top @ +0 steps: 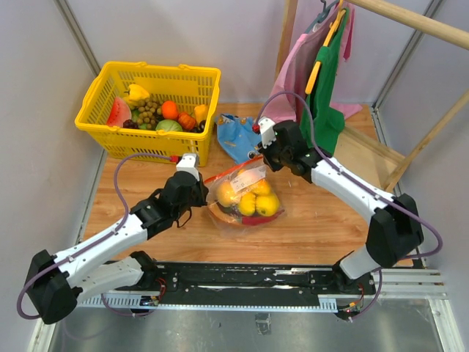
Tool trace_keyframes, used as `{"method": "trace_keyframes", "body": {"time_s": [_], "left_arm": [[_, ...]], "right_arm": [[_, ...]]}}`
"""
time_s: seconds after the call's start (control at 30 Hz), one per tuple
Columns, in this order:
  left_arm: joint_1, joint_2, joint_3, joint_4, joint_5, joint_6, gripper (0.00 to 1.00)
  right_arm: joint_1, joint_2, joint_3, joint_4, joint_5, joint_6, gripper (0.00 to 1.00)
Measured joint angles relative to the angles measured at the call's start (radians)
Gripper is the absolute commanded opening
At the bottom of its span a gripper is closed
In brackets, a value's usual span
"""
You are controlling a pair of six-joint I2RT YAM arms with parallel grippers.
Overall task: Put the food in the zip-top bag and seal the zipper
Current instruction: Place the zipper food storage bag at the center of the board.
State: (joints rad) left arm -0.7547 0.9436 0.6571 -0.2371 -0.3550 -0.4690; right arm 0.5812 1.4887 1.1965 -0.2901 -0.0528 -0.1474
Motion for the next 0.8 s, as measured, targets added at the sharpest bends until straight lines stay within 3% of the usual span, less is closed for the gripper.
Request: {"method": "trace_keyframes", "body": {"time_s": [0.2, 0.5, 0.63, 0.8], "left_arm": [[0.001, 0.042, -0.069, 0.027, 0.012, -0.094, 0.02], [0.021, 0.052, -0.083, 0.026, -0.04, -0.131, 0.08], [0.033, 0.068, -0.083, 0.028, -0.064, -0.138, 0.23], [0.037, 0.066, -0.083, 0.034, -0.093, -0.14, 0.43]], "right_arm": [[0.0, 0.103, -0.005, 0.047, 0.002, 0.073, 0.17], [-0.019, 0.02, -0.039, 0.081, 0.081, 0.13, 0.55], [-0.022, -0.118, -0.103, 0.089, 0.102, 0.153, 0.69], [-0.026, -0.313, -0.21, 0.09, 0.121, 0.181, 0.78]]}}
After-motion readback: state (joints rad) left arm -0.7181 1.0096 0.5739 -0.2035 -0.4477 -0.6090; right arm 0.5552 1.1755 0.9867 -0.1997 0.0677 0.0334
